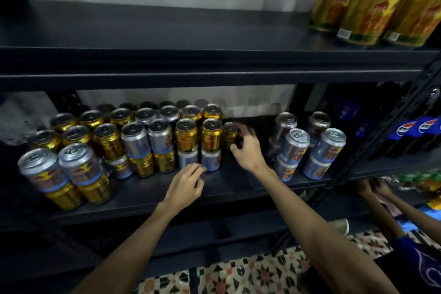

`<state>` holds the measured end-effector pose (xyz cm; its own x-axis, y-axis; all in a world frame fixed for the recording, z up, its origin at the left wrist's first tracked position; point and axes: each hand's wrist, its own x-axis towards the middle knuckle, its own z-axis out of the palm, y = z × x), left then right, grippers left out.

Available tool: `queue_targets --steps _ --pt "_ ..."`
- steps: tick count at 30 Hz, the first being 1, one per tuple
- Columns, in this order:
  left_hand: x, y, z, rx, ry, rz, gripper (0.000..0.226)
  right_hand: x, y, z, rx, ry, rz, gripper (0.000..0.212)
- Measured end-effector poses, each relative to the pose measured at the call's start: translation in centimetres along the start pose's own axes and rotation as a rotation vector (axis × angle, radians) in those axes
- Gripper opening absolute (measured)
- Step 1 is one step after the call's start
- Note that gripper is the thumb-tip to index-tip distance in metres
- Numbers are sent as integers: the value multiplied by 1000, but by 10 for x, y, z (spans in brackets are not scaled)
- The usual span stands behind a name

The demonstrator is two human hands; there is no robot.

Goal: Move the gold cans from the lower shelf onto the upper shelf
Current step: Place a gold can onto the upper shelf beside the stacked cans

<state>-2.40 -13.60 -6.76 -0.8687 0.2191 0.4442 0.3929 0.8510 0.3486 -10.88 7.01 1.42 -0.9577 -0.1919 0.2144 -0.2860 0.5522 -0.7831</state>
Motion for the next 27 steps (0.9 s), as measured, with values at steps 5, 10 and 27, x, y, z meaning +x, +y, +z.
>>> queue_targets --steps 5,10,27 --pt "-4 -9 9 19 -41 -109 39 24 18 25 -117 -153 92 78" --pt "-4 -12 14 54 -27 -144 41 46 36 38 -188 -140 143 75" --pt "-3 -23 27 40 30 -144 23 56 51 26 -139 -121 178 61"
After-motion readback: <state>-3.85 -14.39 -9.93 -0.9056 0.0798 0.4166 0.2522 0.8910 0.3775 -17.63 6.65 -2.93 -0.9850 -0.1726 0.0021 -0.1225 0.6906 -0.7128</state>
